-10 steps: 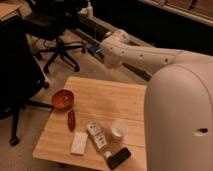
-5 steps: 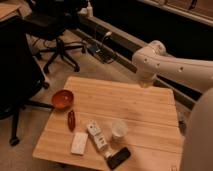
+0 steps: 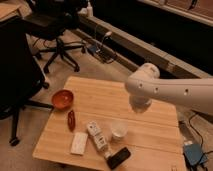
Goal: Move the arm in a circular motion
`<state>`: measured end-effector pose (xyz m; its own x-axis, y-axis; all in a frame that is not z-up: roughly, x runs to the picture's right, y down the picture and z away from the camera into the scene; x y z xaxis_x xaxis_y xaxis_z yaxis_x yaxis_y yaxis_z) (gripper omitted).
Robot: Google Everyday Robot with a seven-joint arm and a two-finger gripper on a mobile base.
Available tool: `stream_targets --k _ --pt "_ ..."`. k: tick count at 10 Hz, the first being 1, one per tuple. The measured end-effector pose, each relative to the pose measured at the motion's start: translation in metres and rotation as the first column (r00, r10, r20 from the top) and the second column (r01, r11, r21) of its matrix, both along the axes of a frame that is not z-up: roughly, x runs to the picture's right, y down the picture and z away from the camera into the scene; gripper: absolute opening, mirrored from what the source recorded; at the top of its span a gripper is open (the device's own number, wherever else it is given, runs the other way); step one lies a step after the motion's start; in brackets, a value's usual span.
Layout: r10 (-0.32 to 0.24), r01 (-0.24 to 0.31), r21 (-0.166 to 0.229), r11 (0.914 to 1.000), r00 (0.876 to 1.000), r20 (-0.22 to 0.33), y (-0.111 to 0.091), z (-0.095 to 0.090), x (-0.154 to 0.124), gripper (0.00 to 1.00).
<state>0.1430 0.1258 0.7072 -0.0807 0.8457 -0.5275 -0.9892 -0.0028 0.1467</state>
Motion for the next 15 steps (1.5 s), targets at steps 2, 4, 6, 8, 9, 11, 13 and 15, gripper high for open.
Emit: stream_targets --k 2,4,6,8,9,11,13,15 --pt "-0.086 0.092 -0.032 0.9952 0.982 0.169 0.025 -0.012 -0.086 0.0" --pt "-0.166 0.178 -0.005 0.9841 0.928 0.333 0.027 -0.014 -0.169 0.0" --pt "-0.251 0.248 0.069 0.9663 0.846 0.471 0.006 -0.005 -0.251 0.0" --pt "-0.346 0.289 0.191 0.9382 0.785 0.514 -0.049 0.026 -0.303 0.0" --pt "-0.38 0.292 0.25 0.9232 0.787 0.486 -0.087 0.044 -0.307 0.0" --pt "-0.414 0.286 0.348 0.8927 0.827 0.381 -0.167 0.077 -0.287 0.0" --pt "-0.399 0.278 0.395 0.8756 0.877 0.267 -0.224 0.091 -0.249 0.0" --pt "-0.328 0.251 0.391 0.8856 0.933 0.145 -0.254 0.097 -0.182 0.0"
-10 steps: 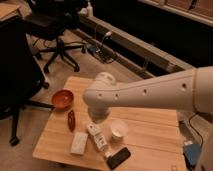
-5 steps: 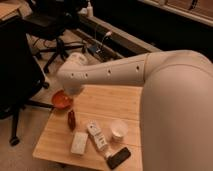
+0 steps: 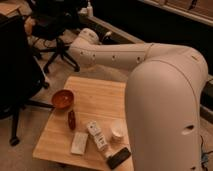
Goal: Move the arm in a circular motion
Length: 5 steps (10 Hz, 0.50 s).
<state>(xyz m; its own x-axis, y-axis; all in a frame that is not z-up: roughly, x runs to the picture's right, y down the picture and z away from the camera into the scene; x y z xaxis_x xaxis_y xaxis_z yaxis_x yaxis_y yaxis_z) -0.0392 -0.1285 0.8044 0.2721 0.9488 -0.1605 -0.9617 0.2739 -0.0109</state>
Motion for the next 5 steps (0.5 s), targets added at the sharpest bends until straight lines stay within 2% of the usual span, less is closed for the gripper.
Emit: stream_targets --k 1,3,4,5 --pt "0.051 -0.052 -0.014 0.9986 0.997 -0.066 0.004 0.003 0.042 0.0" --pt "0.149 -0.157 -0.028 0.9872 0.97 -0.192 0.022 -0.002 0.124 0.0" --pt "0.221 -0.238 -0.029 0.9708 0.934 -0.28 0.041 -0.013 0.183 0.0" --pt "0.278 -0.304 -0.024 0.9523 0.896 -0.346 0.059 -0.024 0.227 0.0"
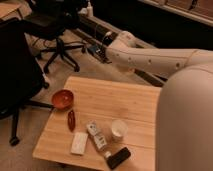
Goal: Move the arm in a circular motion
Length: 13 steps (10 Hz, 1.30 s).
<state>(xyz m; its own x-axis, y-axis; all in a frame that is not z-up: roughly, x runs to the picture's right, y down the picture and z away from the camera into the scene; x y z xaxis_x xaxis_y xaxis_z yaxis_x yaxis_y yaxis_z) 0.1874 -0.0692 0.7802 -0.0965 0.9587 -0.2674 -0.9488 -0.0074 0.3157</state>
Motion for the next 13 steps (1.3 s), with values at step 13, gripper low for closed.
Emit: stream_targets --k 13 --pt "-0.032 0.114 -0.239 0.9644 0.946 0.324 0.197 -0.084 -0.134 0.0"
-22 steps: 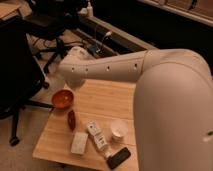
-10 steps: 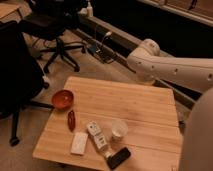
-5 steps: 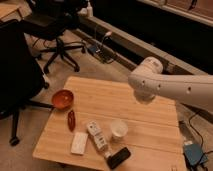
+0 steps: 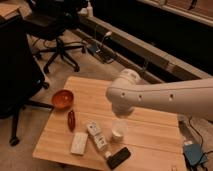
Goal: Move the arm in a circular motion
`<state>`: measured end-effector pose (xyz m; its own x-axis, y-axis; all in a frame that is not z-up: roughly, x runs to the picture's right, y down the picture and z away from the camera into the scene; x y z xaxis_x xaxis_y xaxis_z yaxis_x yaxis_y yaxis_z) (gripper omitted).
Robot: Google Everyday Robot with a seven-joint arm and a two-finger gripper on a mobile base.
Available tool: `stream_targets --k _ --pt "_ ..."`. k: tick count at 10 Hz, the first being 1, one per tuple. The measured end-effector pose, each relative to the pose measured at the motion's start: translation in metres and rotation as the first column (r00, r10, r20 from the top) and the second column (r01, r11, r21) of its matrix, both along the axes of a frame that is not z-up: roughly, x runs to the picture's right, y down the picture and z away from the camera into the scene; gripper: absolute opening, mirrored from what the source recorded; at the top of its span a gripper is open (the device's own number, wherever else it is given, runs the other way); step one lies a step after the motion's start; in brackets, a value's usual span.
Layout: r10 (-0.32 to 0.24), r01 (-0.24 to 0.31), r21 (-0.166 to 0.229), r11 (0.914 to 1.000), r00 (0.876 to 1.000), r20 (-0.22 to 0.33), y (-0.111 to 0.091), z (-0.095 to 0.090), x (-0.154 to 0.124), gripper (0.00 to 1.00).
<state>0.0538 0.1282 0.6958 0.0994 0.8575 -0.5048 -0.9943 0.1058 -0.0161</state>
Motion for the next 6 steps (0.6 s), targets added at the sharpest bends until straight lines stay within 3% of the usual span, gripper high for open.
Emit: stream_targets --k 1,2,4,6 --pt "-0.034 0.034 0.006 0.9994 0.997 0.072 -0.005 0.002 -0.031 0.0" --pt "-0.076 0.073 0.023 0.997 0.983 0.166 -0.014 0.007 -0.071 0.0" --pt "-0.115 0.103 0.056 0.9931 0.95 0.292 -0.034 0.023 -0.122 0.0" --pt "-0.081 0.059 0.069 0.9959 0.918 0.387 -0.058 0.044 -0.155 0.0"
